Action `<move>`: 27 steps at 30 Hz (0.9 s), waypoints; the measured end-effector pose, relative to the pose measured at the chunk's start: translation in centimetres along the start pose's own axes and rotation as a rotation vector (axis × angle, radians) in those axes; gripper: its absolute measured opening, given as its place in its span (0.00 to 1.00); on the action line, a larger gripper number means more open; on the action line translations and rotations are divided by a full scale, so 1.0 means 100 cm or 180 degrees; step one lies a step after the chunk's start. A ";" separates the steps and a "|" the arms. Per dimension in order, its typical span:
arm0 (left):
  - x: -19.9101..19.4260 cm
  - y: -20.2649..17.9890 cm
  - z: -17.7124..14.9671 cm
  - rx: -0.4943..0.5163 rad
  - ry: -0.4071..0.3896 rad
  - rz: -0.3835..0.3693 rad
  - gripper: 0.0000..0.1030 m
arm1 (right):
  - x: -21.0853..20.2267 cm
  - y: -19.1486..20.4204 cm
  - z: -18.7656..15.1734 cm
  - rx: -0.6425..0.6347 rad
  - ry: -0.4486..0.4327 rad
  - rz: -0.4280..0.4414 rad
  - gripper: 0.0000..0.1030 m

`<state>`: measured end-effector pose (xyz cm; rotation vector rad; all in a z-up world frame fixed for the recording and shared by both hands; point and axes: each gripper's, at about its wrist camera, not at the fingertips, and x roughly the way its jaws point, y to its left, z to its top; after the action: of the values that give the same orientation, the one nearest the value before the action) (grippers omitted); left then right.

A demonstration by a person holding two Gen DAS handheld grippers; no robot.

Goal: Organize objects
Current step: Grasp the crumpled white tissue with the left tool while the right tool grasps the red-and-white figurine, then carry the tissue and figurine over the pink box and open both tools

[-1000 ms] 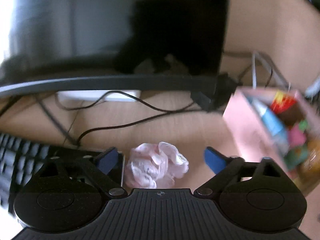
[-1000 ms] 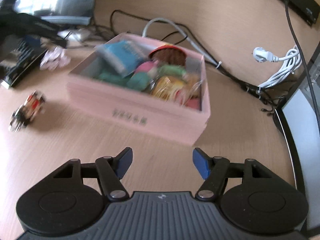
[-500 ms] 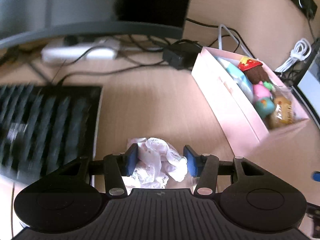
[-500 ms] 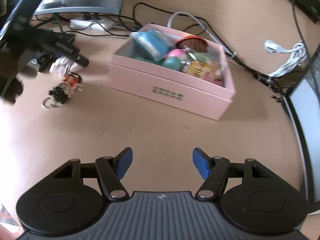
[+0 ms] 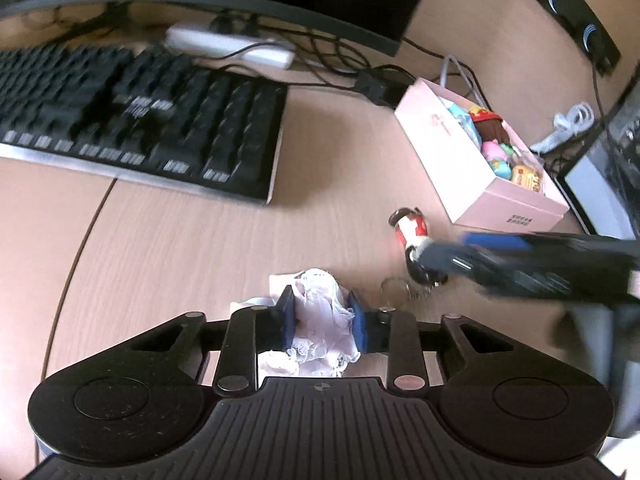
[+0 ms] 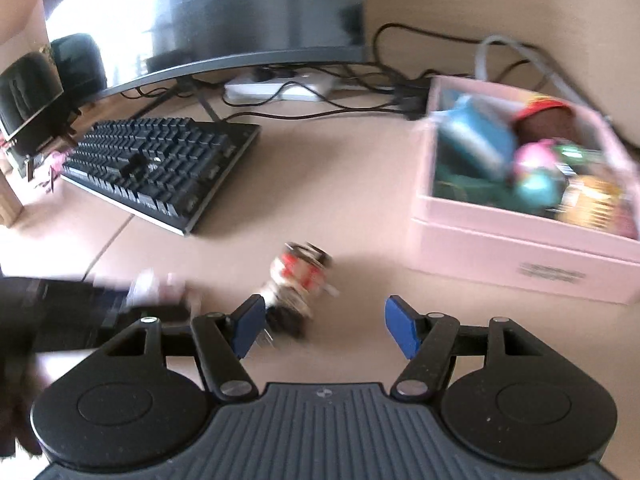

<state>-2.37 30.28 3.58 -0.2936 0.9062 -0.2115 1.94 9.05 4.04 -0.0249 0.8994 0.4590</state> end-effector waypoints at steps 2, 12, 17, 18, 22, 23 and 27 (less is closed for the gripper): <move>-0.006 -0.001 -0.007 -0.0066 0.0007 0.0036 0.28 | 0.019 0.011 0.007 -0.0002 0.0054 0.0060 0.58; -0.017 -0.012 -0.020 -0.0021 0.0021 0.0230 0.19 | -0.016 0.017 -0.008 -0.0500 -0.0033 -0.0080 0.41; -0.027 -0.033 -0.020 0.0273 0.0208 0.0157 0.17 | -0.075 -0.023 -0.021 -0.0293 -0.0076 -0.0273 0.40; -0.030 -0.040 -0.018 0.0368 0.0229 0.0110 0.16 | -0.088 -0.031 -0.023 -0.0252 -0.0103 -0.0337 0.40; -0.043 -0.076 0.010 0.0574 0.0089 -0.0173 0.16 | -0.142 -0.070 -0.027 -0.0055 -0.0270 -0.0586 0.40; -0.046 -0.089 0.024 0.0636 -0.0015 -0.0281 0.16 | -0.156 -0.078 -0.028 -0.0024 -0.0335 -0.0663 0.40; -0.055 -0.147 0.082 0.0841 -0.0500 -0.0551 0.16 | -0.197 -0.112 -0.030 0.0166 -0.0611 -0.0939 0.40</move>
<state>0.03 19.41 17.34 -0.1406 0.6881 -0.4578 -6.35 -9.04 15.24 -0.0640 0.7042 0.1595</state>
